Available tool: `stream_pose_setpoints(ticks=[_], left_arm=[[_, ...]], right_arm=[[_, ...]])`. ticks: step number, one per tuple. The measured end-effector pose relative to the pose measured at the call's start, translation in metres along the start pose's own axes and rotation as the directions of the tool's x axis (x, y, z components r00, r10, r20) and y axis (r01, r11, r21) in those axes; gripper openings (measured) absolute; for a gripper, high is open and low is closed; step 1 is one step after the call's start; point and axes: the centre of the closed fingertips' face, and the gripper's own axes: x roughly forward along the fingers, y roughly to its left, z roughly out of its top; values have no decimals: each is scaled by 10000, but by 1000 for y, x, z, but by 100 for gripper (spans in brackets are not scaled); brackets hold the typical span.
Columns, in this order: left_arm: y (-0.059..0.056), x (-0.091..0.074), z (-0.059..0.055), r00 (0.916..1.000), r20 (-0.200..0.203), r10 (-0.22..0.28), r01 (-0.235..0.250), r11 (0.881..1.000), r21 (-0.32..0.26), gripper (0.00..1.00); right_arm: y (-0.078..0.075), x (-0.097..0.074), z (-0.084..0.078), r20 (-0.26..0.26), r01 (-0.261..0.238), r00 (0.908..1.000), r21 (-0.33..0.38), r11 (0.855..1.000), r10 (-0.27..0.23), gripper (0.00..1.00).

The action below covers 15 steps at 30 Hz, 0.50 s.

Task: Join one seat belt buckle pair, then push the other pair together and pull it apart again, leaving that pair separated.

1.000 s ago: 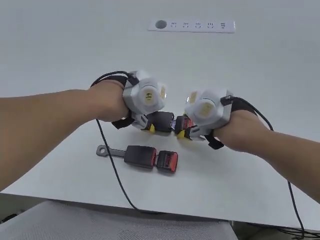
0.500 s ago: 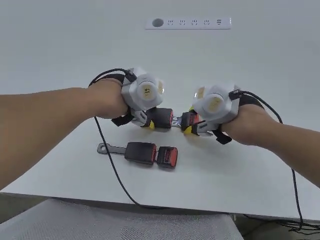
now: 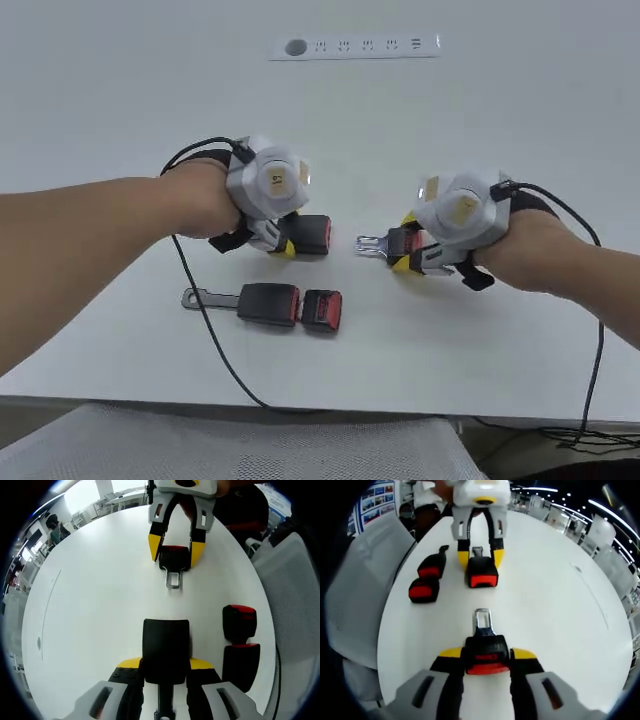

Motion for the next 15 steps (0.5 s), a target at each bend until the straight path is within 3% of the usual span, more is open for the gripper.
stream_pose_setpoints(ticks=[7,10,13,15], left_arm=[[0,-1,0,9997,-181,174,-177,9997,-176,33],[0,-2,0,9997,-65,254,-255,9995,-164,33],[1,-2,-1,9997,70,245,-240,9981,-567,33],[0,-2,0,9996,66,257,-254,9987,-431,33]], right_arm=[[-5,-21,-29,-301,263,9992,467,9986,-249,35],[-5,-28,-40,-479,362,9983,456,9983,-340,35],[-3,-33,-48,-607,285,9978,475,9985,-256,36],[-5,-35,-51,-654,374,9972,355,9987,-351,36]])
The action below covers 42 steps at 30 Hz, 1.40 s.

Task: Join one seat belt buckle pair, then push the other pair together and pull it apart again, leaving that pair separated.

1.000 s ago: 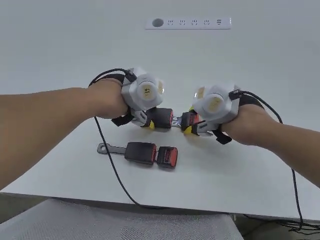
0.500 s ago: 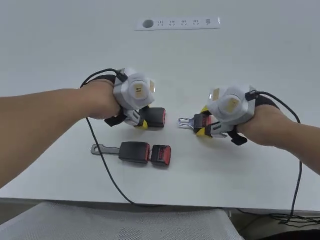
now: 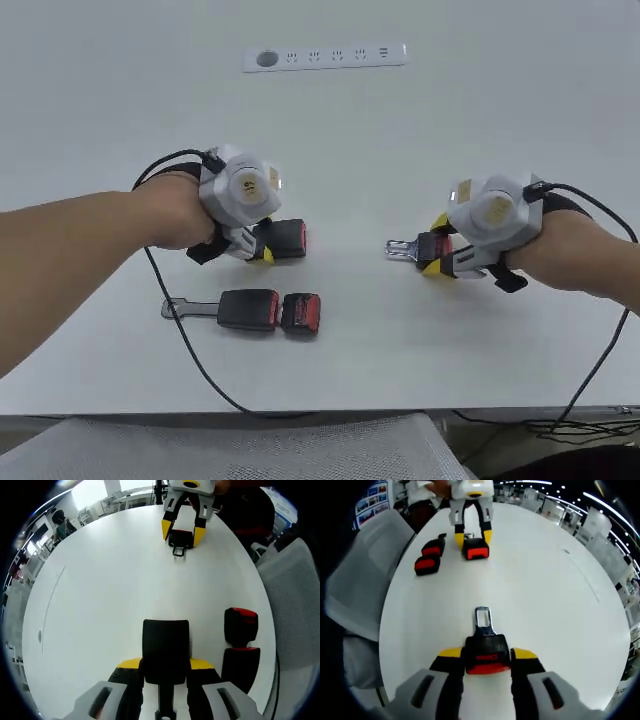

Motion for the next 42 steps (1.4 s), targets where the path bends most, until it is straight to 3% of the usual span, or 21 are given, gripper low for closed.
stream_pose_setpoints(ticks=[5,10,12,14,15,19,21,25,27,30,32,33,35,41,42], left_arm=[[0,-1,1,9997,-143,175,-174,9998,88,33],[-2,-4,2,9989,-117,449,-443,9981,438,34],[-4,-9,9,9983,256,530,-526,9985,-170,36],[-4,-18,18,9945,717,767,-750,9968,-266,41],[-5,-21,18,9937,723,861,-841,9960,-306,44],[-14,-37,11,9892,823,1209,-1179,9922,-412,47],[-20,-43,7,9849,1028,1393,-1323,9886,-726,50],[-43,-62,-9,9716,1730,1614,-1389,9811,-1349,56],[-54,-74,-19,9609,2084,1823,-1415,9703,-1964,59],[-67,-88,-36,9523,2175,2142,-1554,9534,-2587,63],[-74,-97,-43,9388,2407,2466,-1599,9305,-3295,65],[-78,-102,-46,9289,2533,2700,-1624,9120,-3768,66],[-82,-108,-49,9179,2631,2969,-1707,8943,-4136,71],[-102,-120,-59,9014,2632,3438,-1918,8621,-4690,80],[-106,-124,-64,8936,2609,3652,-1980,8424,-5011,82]], right_arm=[[-8,-3,-5,-153,446,9989,156,9989,-444,44],[-7,-7,-11,-335,633,9975,297,9976,-623,45],[-3,-11,-13,-334,741,9968,447,9962,-727,46],[1,-16,-13,-186,839,9964,742,9937,-827,46],[3,-19,-12,-74,855,9963,859,9926,-851,46],[15,-33,-9,262,1013,9941,1104,9887,-1048,48],[18,-37,-8,431,1046,9929,1306,9859,-1110,48],[27,-51,-1,942,1238,9854,1774,9763,-1420,51],[33,-59,5,1271,1266,9798,2048,9706,-1546,54],[43,-68,10,1475,1293,9752,2244,9659,-1648,57],[49,-71,13,1681,1274,9709,2407,9622,-1706,60],[51,-73,13,1687,1301,9702,2433,9612,-1740,61],[54,-75,15,1782,1360,9667,2503,9586,-1837,64],[61,-83,17,2002,1398,9591,2801,9497,-2002,71],[62,-83,16,2018,1399,9587,2794,9499,-2005,73]])
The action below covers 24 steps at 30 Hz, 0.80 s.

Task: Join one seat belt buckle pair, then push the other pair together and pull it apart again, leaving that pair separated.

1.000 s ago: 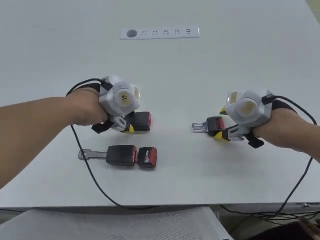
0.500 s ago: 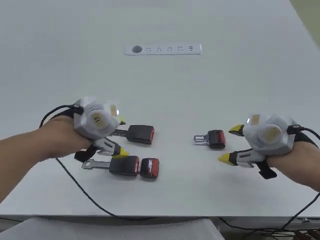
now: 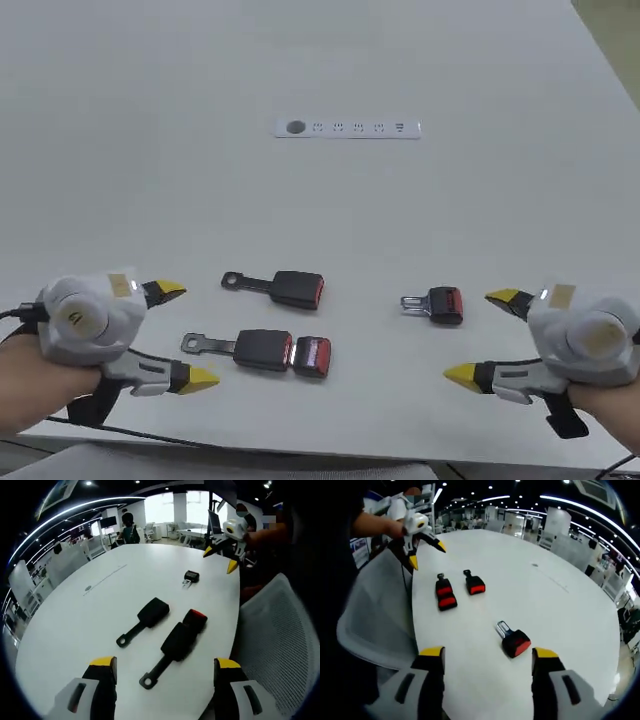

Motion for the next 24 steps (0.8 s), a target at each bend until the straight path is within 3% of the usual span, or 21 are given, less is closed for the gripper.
stream_pose_setpoints(ticks=[4,12,15,24], left_arm=[[5,-13,-12,9983,89,569,-564,9970,-532,88],[2,-27,-33,9971,-107,749,-756,9912,-1087,99],[1,-28,-35,9968,-177,776,-791,9898,-1183,100],[-2,-26,-34,9961,-319,826,-851,9924,-892,100]], right_arm=[[4,-3,-3,19,2,10000,-207,9998,-1,79],[5,-9,-4,214,264,9994,-326,9991,-257,92],[4,-10,-8,209,475,9987,-428,9980,-467,100],[9,-13,-12,278,645,9975,-75,9979,-642,100]])
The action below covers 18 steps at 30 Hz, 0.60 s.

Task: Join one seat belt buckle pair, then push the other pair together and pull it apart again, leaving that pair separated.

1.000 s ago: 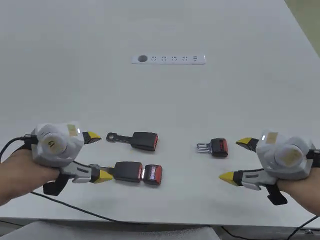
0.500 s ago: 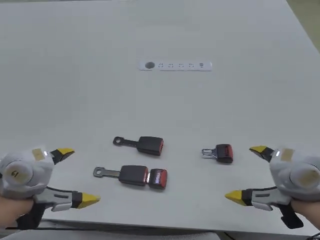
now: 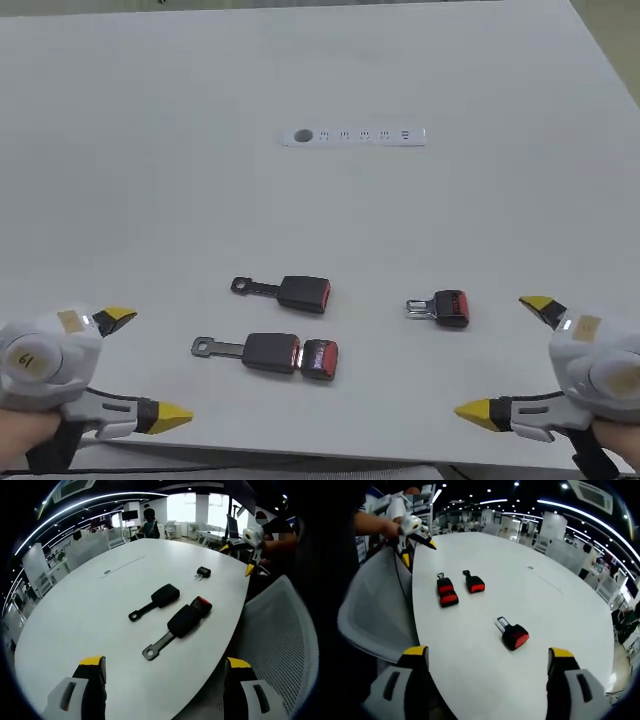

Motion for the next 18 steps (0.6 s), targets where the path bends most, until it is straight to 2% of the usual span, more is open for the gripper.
stream_pose_setpoints(ticks=[18], left_arm=[[-1,-2,3,10000,-43,69,-68,9999,150,100]], right_arm=[[0,0,0,105,103,9999,131,9999,-104,100]])
